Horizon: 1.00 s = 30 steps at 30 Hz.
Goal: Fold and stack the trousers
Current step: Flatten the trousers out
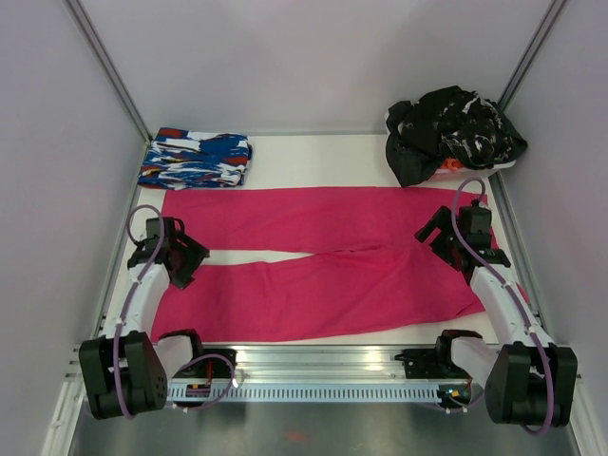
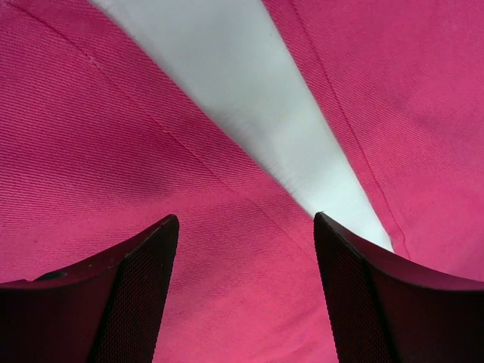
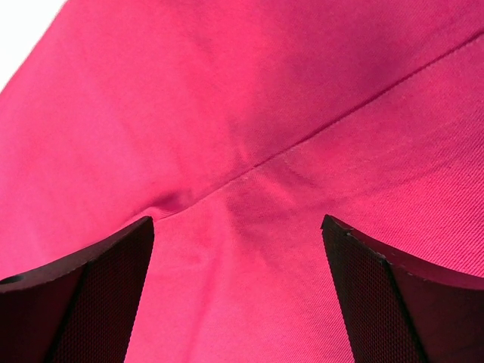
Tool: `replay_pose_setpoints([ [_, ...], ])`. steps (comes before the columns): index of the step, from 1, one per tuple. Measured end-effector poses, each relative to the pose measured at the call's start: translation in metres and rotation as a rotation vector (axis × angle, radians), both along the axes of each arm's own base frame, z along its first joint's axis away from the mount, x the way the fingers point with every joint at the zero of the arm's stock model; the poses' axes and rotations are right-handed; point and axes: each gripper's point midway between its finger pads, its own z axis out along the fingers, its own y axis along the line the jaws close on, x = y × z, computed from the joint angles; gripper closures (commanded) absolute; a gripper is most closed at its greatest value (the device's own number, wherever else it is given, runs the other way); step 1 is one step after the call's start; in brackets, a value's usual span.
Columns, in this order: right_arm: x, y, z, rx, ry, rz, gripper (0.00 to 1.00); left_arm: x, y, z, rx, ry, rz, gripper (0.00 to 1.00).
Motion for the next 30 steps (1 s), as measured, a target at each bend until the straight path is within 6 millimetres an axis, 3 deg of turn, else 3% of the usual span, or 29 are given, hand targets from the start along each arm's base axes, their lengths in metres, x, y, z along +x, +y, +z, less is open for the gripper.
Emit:
replay_pose_setpoints([
  [6,-0.010,-0.001,-0.025,0.009,0.063,-0.021,0.02,-0.010,0.000,-0.018,-0.010,0.063,0.048,0.25],
  [10,-0.010,-0.002,-0.028,0.007,0.073,-0.030,0.02,-0.015,0.007,-0.027,0.020,0.086,0.076,0.30],
  [12,-0.009,-0.004,-0.028,0.000,0.071,-0.038,0.02,-0.016,0.010,-0.034,0.033,0.106,0.087,0.37],
  [15,-0.009,-0.006,-0.029,-0.006,0.072,-0.048,0.02,-0.017,0.014,-0.045,0.048,0.153,0.102,0.54],
  [18,-0.010,-0.006,-0.029,-0.008,0.073,-0.053,0.02,-0.013,0.019,-0.048,0.068,0.171,0.113,0.83],
  [20,-0.010,-0.008,-0.029,-0.013,0.074,-0.058,0.02,-0.010,0.022,-0.049,0.078,0.180,0.121,0.98],
  [26,-0.010,-0.009,-0.031,-0.019,0.078,-0.064,0.02,0.002,0.029,-0.048,0.112,0.201,0.131,0.98],
  [30,-0.012,-0.012,-0.034,-0.028,0.092,-0.077,0.02,0.008,0.050,-0.042,0.183,0.215,0.182,0.98],
])
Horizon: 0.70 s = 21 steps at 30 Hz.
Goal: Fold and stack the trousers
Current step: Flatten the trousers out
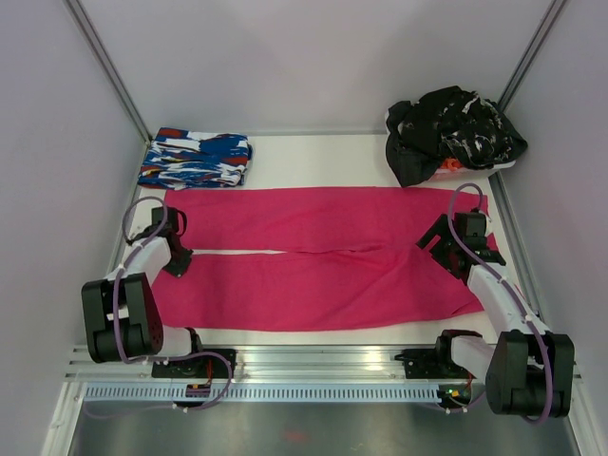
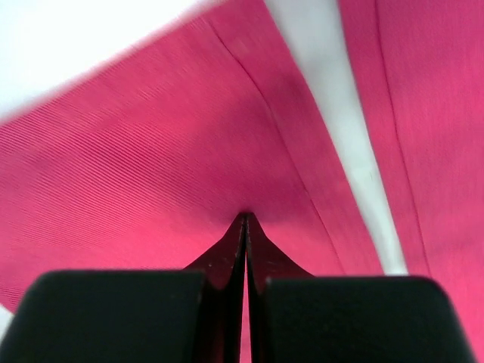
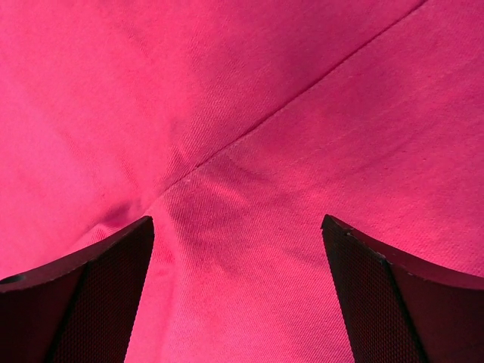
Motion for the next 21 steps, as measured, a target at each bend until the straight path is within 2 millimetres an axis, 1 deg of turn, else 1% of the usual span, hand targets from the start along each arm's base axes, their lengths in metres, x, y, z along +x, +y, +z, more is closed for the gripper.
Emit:
replay_pose_setpoints([
  [4,0.000,-0.006,0.001,-0.020,0.007,-0.035,0.02,-0.007,0.039,0.008,0.055,0.002,0.100,0.98],
  [6,-0.001,-0.011,0.002,-0.036,0.008,-0.062,0.02,-0.012,0.052,0.010,0.066,0.008,0.136,0.98],
  [8,-0.002,-0.018,0.004,-0.059,0.005,-0.101,0.02,-0.014,0.056,0.011,0.070,0.011,0.135,0.98],
  [12,-0.013,-0.033,0.011,-0.110,0.002,-0.180,0.02,-0.011,0.056,0.014,0.071,0.009,0.108,0.98],
  [14,-0.016,-0.037,0.018,-0.128,-0.016,-0.202,0.02,-0.006,0.055,0.018,0.067,-0.005,0.089,0.84],
  [15,-0.018,-0.039,0.022,-0.134,-0.030,-0.211,0.03,-0.002,0.051,0.021,0.057,-0.019,0.064,0.76],
  [16,-0.019,-0.040,0.025,-0.139,-0.039,-0.217,0.04,0.001,0.047,0.024,0.051,-0.031,0.042,0.54],
  [17,-0.021,-0.041,0.028,-0.141,-0.045,-0.219,0.08,0.004,0.042,0.029,0.053,-0.045,0.008,0.47],
  [18,-0.022,-0.040,0.029,-0.141,-0.049,-0.219,0.17,0.008,0.035,0.035,0.053,-0.067,-0.029,0.41],
  [19,-0.023,-0.040,0.030,-0.141,-0.051,-0.218,0.35,0.014,0.025,0.042,0.054,-0.093,-0.070,0.36],
  [20,-0.024,-0.040,0.031,-0.138,-0.052,-0.215,0.51,0.020,0.015,0.051,0.055,-0.124,-0.113,0.36],
  [21,-0.025,-0.038,0.030,-0.128,-0.052,-0.212,0.74,0.027,0.004,0.060,0.056,-0.159,-0.156,0.36],
])
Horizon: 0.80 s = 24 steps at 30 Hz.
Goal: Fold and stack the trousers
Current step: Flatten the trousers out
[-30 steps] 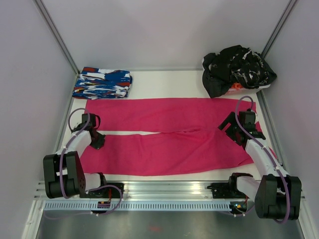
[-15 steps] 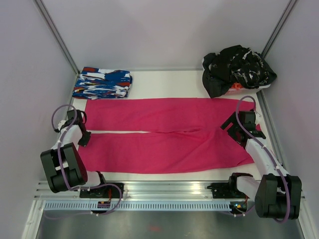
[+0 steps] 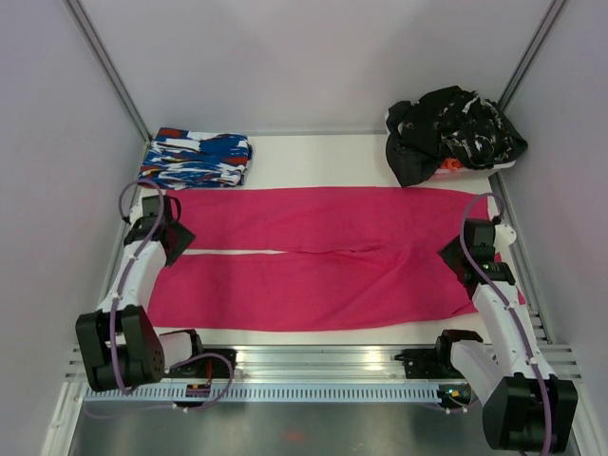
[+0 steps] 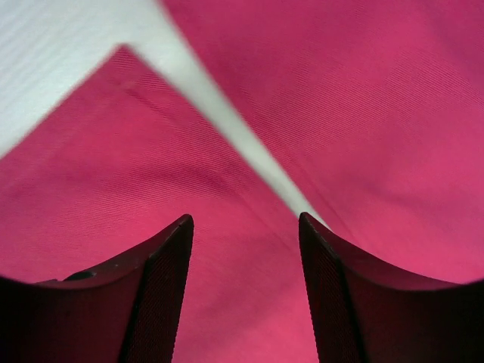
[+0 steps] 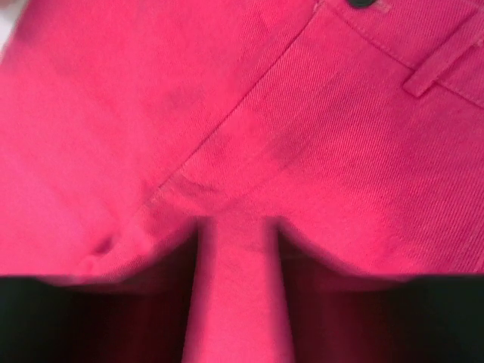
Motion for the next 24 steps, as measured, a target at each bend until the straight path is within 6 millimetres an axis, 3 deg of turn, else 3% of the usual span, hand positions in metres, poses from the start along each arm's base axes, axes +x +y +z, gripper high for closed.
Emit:
replay_pose_setpoints([
  [1,-0.001,0.002,-0.003,0.016,-0.001,-0.002,0.81,0.004,-0.006,0.007,-0.003,-0.028,-0.022,0.39],
  [2,-0.003,0.005,-0.007,0.029,0.007,0.000,0.88,0.011,-0.027,0.016,-0.010,-0.059,-0.100,0.40],
  [3,-0.007,0.008,-0.015,0.048,0.022,0.001,1.00,0.014,-0.039,0.020,-0.016,-0.076,-0.142,0.41],
  [8,-0.035,0.025,-0.065,0.148,0.160,0.008,1.00,0.011,-0.124,0.023,-0.077,-0.086,-0.431,0.65],
  [11,-0.042,0.032,-0.073,0.179,0.193,0.014,1.00,0.000,-0.158,0.021,-0.096,-0.077,-0.551,0.75],
  [13,-0.040,0.036,-0.071,0.189,0.179,0.023,1.00,-0.008,-0.169,0.015,-0.106,-0.060,-0.593,0.78],
  [18,-0.041,0.056,-0.075,0.230,0.135,0.062,1.00,-0.013,-0.169,0.002,-0.104,-0.017,-0.597,0.78],
  [24,-0.038,0.077,-0.082,0.234,0.142,0.134,1.00,-0.014,-0.168,-0.004,-0.097,0.007,-0.605,0.72],
])
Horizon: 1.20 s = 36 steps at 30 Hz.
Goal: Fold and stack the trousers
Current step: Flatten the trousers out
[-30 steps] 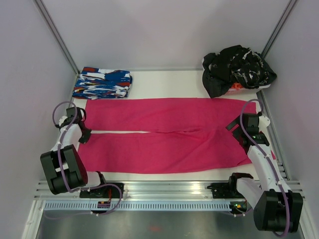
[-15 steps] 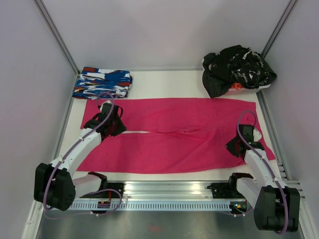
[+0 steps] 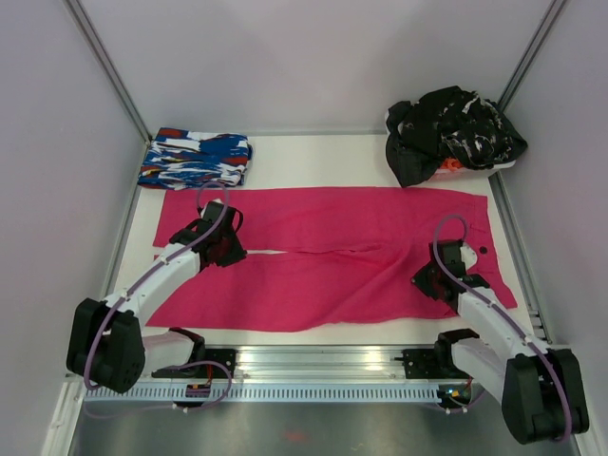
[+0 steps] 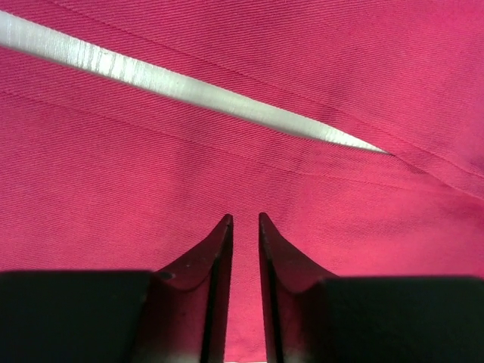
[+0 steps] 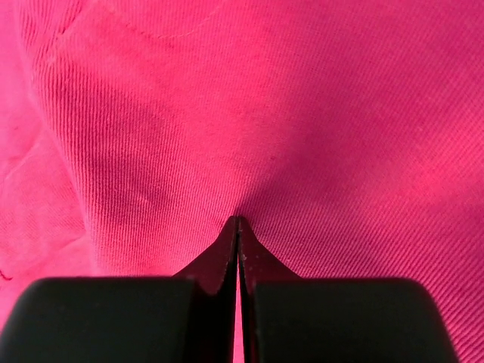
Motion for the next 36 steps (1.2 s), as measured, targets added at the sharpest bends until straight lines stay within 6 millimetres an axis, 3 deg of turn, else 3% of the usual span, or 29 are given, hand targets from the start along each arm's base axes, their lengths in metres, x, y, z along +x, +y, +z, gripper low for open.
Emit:
replay_pose_setpoints([
  [7,0.013,0.029,0.000,-0.015,-0.026,0.082,1.00,0.001,-0.002,-0.002,0.007,0.001,-0.028,0.60],
  [12,0.009,0.033,0.003,-0.048,0.001,0.098,0.99,0.000,-0.006,-0.003,0.007,0.003,-0.047,0.54],
  [13,0.006,0.032,0.004,-0.056,0.012,0.099,0.95,0.000,-0.007,-0.003,0.006,0.003,-0.052,0.52],
  [15,0.003,0.026,0.013,-0.089,0.029,0.093,0.71,-0.001,-0.010,-0.003,-0.001,0.005,-0.069,0.42],
  [16,0.006,0.024,0.023,-0.106,0.016,0.089,0.62,-0.001,-0.012,-0.002,-0.002,0.003,-0.085,0.38],
  [17,0.010,0.022,0.034,-0.121,-0.004,0.094,0.46,-0.002,-0.015,-0.002,-0.007,0.002,-0.107,0.35],
  [19,0.028,0.021,0.068,-0.153,-0.078,0.105,0.31,-0.002,-0.026,0.001,-0.017,-0.014,-0.172,0.27],
  [21,0.046,0.019,0.103,-0.191,-0.136,0.115,0.15,-0.004,-0.043,0.007,-0.022,-0.031,-0.257,0.22],
  [23,0.067,0.012,0.139,-0.233,-0.184,0.107,0.07,-0.007,-0.069,0.016,-0.023,-0.061,-0.371,0.19],
  [25,0.086,-0.002,0.167,-0.269,-0.219,0.081,0.06,-0.009,-0.099,0.024,-0.032,-0.099,-0.481,0.15],
  [27,0.098,-0.026,0.182,-0.284,-0.235,0.034,0.05,-0.013,-0.125,0.029,-0.036,-0.124,-0.572,0.13],
  [30,0.094,-0.077,0.181,-0.310,-0.202,-0.069,0.05,-0.022,-0.161,0.031,-0.009,-0.148,-0.705,0.10],
  [32,0.087,-0.099,0.174,-0.326,-0.168,-0.106,0.04,-0.030,-0.188,0.031,0.010,-0.157,-0.783,0.10],
  [36,0.079,-0.104,0.155,-0.315,-0.109,-0.076,0.03,-0.042,-0.224,0.021,0.019,-0.143,-0.867,0.12],
])
